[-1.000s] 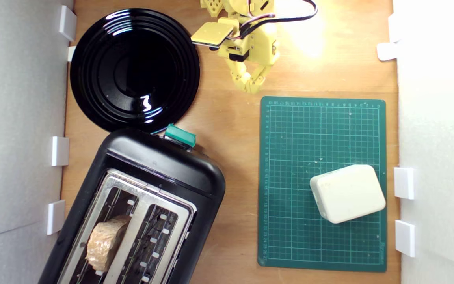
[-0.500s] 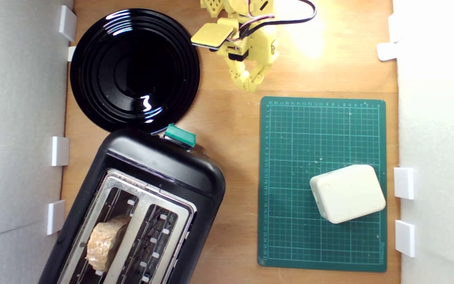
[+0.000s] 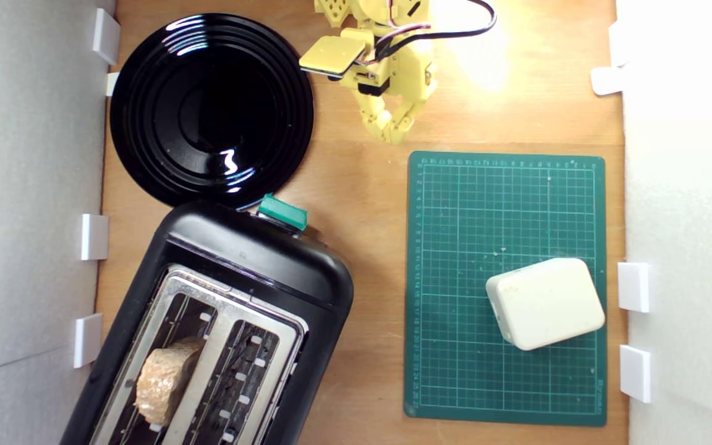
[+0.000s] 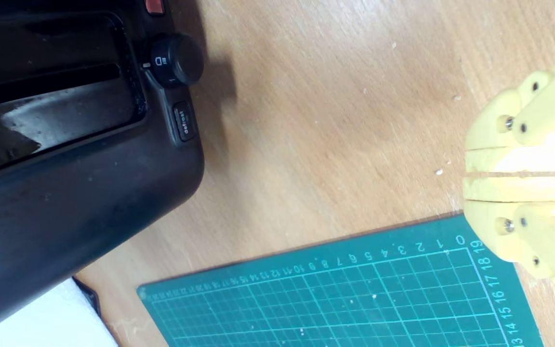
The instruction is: Pick bread and place in toaster
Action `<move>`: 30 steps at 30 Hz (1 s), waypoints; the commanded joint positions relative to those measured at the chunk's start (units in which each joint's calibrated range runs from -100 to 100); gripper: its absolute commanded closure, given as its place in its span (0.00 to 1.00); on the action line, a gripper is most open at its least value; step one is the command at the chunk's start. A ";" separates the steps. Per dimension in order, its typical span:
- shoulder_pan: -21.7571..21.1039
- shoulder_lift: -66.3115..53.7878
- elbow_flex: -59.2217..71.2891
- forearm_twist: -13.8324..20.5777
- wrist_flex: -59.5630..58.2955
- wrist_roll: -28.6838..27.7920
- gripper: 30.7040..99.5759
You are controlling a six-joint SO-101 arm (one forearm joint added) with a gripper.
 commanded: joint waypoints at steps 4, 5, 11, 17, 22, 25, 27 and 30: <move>-0.51 -0.63 0.22 0.27 0.49 0.10 0.82; -0.03 -0.63 0.22 0.27 0.49 -0.06 0.83; -0.03 -0.63 0.22 0.18 0.49 -0.11 0.83; -0.03 -0.63 0.22 0.18 0.49 -0.11 0.83; -0.03 -0.63 0.22 0.18 0.49 -0.11 0.83; -0.03 -0.63 0.22 0.18 0.49 -0.11 0.83; -0.03 -0.63 0.22 0.18 0.49 -0.11 0.83; -0.03 -0.63 0.22 0.18 0.49 -0.11 0.83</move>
